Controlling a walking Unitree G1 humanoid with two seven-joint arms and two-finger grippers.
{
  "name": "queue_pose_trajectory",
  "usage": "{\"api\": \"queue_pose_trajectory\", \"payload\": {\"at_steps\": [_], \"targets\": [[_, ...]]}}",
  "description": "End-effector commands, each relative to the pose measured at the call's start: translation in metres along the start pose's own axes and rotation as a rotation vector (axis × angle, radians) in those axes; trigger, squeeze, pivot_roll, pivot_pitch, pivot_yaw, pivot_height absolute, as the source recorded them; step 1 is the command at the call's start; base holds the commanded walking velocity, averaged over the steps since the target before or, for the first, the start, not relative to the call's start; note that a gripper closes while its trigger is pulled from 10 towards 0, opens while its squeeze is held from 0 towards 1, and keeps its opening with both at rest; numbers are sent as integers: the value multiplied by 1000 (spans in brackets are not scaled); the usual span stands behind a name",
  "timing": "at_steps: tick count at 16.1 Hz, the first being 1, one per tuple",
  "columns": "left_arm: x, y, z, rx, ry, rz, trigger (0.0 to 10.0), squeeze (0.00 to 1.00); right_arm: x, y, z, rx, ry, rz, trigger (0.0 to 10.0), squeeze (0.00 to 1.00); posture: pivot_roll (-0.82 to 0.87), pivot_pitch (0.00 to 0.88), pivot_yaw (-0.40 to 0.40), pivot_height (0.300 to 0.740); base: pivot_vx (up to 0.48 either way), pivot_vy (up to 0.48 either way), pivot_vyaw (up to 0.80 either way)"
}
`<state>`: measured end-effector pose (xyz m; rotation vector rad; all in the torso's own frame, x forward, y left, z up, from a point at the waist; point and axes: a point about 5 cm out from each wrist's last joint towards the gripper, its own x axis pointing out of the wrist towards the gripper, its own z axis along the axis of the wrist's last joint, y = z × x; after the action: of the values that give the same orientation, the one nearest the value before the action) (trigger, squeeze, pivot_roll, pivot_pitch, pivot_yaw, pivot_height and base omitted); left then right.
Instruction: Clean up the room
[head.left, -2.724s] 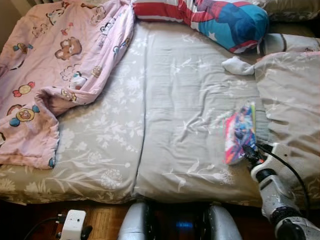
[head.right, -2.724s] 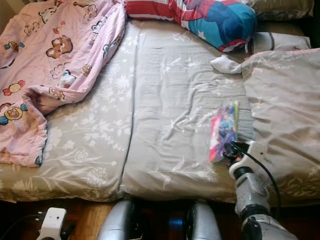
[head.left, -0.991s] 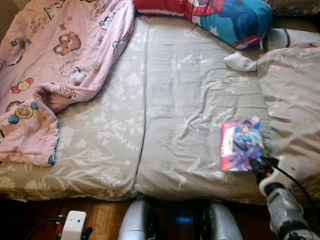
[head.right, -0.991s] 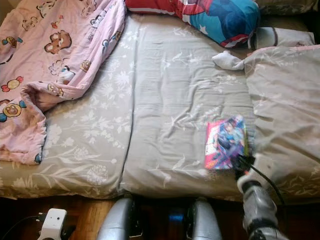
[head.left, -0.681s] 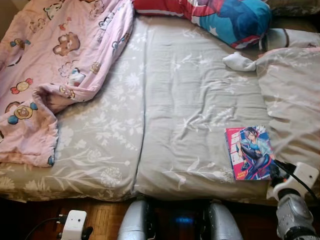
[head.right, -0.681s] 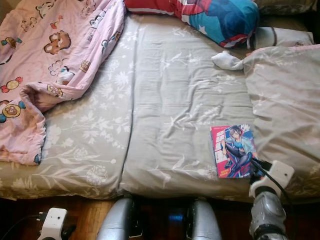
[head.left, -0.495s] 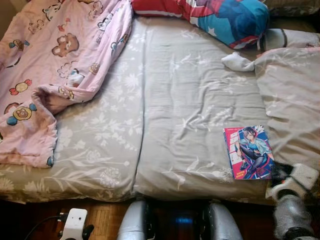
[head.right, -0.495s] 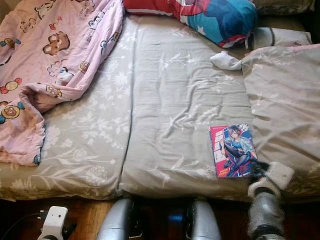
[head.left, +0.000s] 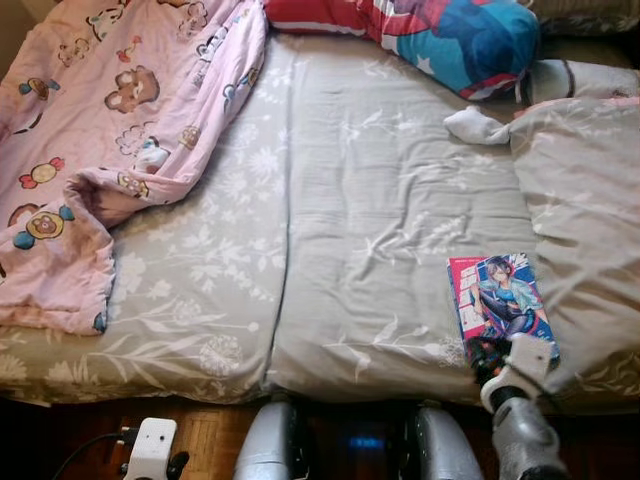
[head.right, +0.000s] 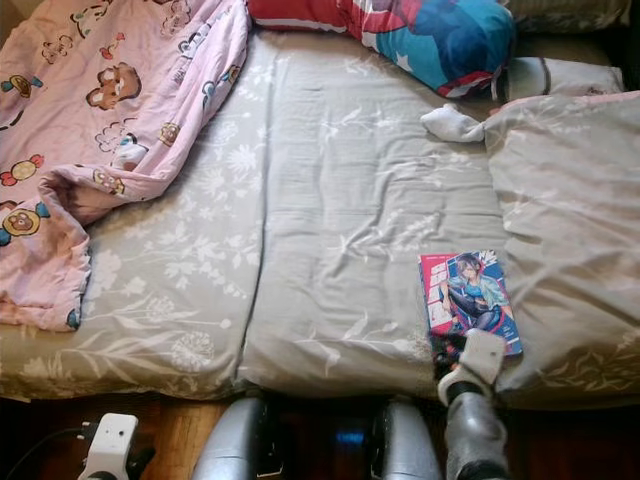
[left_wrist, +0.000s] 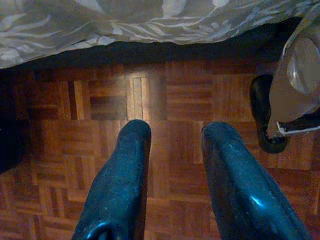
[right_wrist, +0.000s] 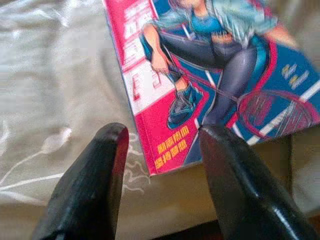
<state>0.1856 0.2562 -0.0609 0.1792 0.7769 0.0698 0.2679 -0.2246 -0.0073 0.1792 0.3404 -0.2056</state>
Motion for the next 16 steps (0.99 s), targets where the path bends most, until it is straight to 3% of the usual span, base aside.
{"api": "queue_pose_trajectory", "payload": {"at_steps": [1, 4, 7, 10, 13, 16], "targets": [[-5, -3, -19, -7, 81, -2, 10000, 0, -6, 4, -7, -33, -17, 15, 10000, 0, 148, 189, 69, 643, 0, 0, 0], [0, -14, -11, -43, 72, -10, 10000, 0, -6, 12, -7, -50, -36, 21, 10000, 0, 120, 124, 39, 643, 0, 0, 0], [4, -21, -3, -70, 56, -5, 10000, 0, 0, 10, 4, -22, -64, -8, 10000, 0, 111, 89, 22, 648, 0, 0, 0], [7, -21, 6, -73, 40, 13, 10000, 0, 0, 13, -5, -104, 26, 32, 10000, 0, 109, 68, 21, 673, 0, 0, 0], [12, -14, 26, -69, -36, 44, 10000, 0, -7, 7, -23, -92, 133, -12, 10000, 0, 119, 56, 27, 703, 0, 0, 0], [13, -12, 30, -102, -46, 47, 10000, 0, -10, 11, -34, -108, 194, 13, 10000, 0, 107, 48, 29, 723, 0, 0, 0]]}}
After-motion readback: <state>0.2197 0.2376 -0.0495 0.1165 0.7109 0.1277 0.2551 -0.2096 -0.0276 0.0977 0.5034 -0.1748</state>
